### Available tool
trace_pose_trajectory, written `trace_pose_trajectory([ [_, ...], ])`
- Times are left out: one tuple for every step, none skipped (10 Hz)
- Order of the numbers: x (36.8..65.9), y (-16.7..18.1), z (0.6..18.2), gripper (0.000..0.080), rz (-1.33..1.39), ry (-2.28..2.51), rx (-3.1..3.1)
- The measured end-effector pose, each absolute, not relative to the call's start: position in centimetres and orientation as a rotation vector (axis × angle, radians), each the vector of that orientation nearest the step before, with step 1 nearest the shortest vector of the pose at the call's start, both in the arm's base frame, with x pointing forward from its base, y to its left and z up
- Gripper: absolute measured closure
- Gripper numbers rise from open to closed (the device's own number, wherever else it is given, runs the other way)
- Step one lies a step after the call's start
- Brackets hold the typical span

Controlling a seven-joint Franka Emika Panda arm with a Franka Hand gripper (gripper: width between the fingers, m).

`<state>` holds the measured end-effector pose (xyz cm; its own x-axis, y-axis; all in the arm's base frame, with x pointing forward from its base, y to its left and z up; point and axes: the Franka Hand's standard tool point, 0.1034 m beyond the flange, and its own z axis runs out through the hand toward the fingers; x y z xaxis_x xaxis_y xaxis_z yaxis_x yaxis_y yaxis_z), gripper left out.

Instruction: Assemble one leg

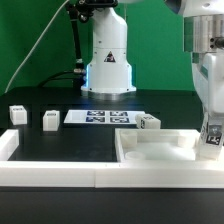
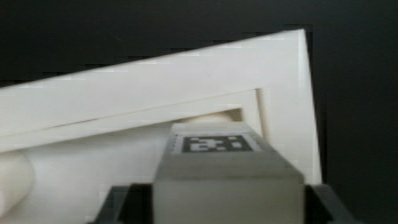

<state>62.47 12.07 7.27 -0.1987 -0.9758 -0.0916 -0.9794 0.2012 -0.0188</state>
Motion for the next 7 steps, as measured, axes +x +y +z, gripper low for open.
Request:
trace_pose_trajectory([
  [62.46, 11.87, 7.28, 0.0506, 0.08, 2.398, -1.905],
  [62.43, 12.07, 7.25, 0.0497, 0.083, 2.42, -1.874],
  [62.43, 12.1, 7.25, 0.0497, 0.082, 2.394, -1.907],
  [62.43, 12.06, 7.25, 0.0327, 0.079, 2.355, -1.953],
  [62.46, 12.03, 7.3, 0.0327, 0.081, 2.319, -1.997],
  [62.55, 12.11, 7.45, 0.0185, 0.079, 2.233, -2.092],
  [62.56, 12.15, 7.46, 0.016, 0.071, 2.125, -2.198],
])
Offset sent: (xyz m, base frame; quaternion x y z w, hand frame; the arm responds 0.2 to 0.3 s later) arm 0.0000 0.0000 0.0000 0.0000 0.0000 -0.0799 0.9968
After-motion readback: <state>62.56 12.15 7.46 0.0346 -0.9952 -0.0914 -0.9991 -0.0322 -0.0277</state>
